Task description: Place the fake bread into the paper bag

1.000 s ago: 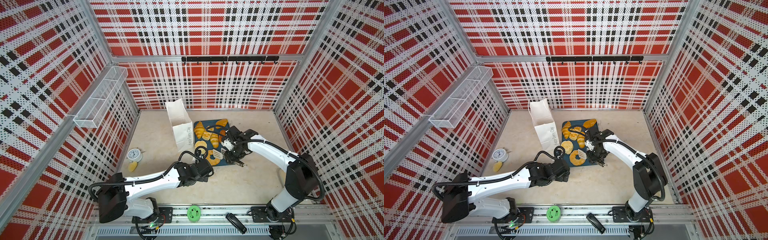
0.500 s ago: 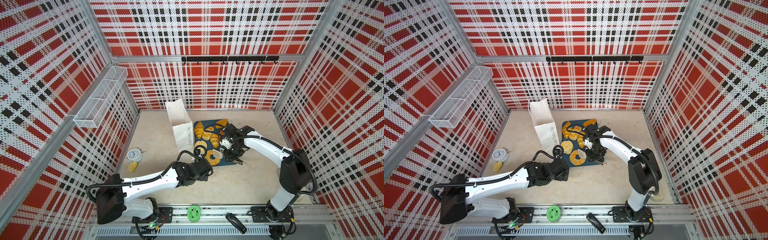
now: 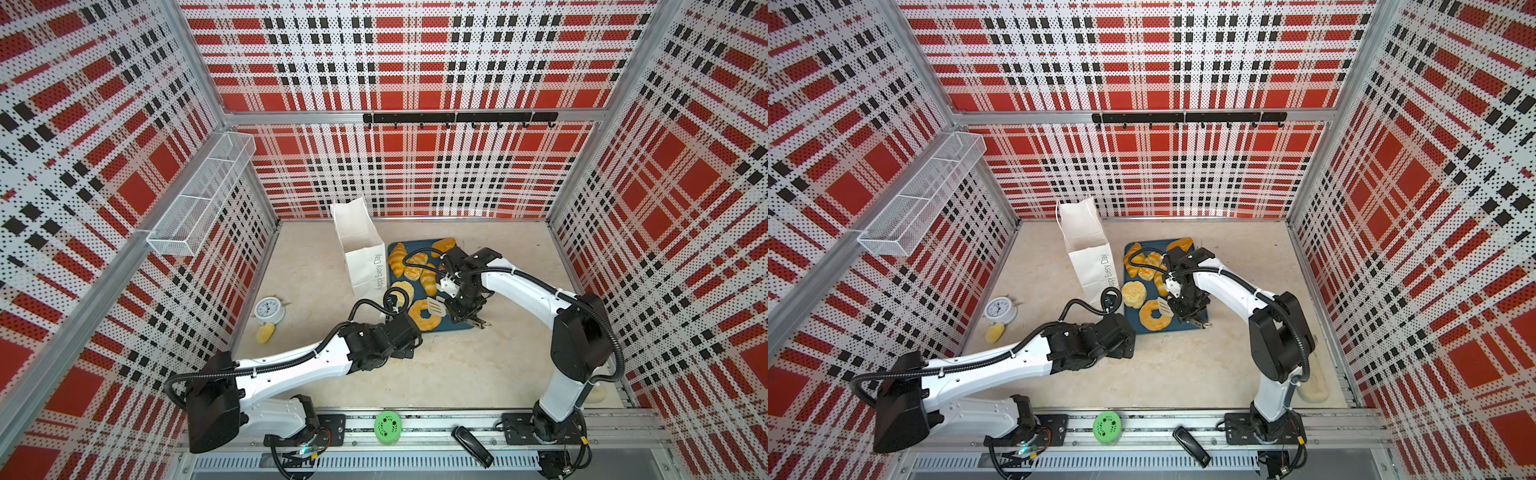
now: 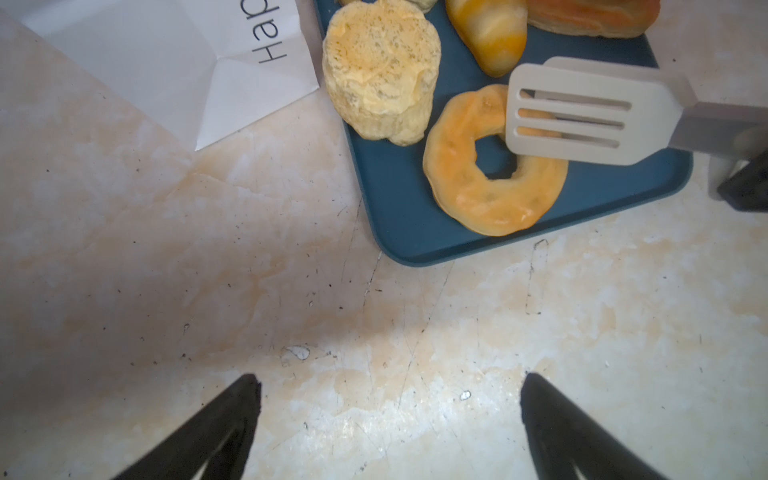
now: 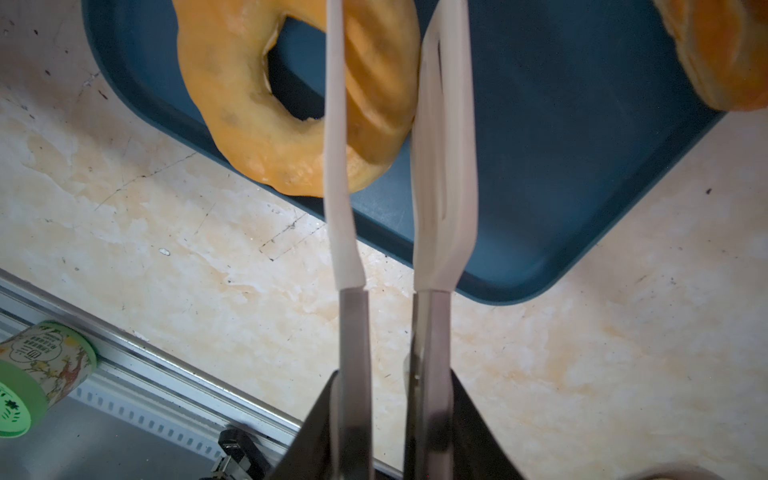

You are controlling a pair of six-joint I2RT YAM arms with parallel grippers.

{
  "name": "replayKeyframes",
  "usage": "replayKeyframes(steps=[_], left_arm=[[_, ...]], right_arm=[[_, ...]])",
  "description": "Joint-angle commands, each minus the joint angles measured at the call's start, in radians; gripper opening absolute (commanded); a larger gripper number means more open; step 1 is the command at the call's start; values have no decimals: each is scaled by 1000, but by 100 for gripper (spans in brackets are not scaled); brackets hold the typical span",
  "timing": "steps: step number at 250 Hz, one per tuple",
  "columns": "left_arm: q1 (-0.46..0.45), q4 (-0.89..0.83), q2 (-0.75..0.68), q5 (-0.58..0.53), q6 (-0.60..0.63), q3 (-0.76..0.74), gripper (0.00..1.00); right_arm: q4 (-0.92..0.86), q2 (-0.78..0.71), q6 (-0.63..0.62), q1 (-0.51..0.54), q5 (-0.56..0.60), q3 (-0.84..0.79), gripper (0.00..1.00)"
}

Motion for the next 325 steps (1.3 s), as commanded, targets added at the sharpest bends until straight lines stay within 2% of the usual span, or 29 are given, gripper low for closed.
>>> replayKeyframes(steps=[1, 133, 273, 325], left_arm=[[21, 9, -52, -15, 16, -7, 99], [54, 48, -142, 1, 69, -6, 99], [116, 59, -161, 117, 152, 62, 99], [134, 57, -177, 129, 159, 84, 99]], right_arm=[[-15, -11, -20, 4, 1, 30, 33], [4, -70, -22, 4, -4, 18, 30], [30, -149, -2, -26, -42, 26, 30], [19, -161, -1, -29, -51, 69, 30]])
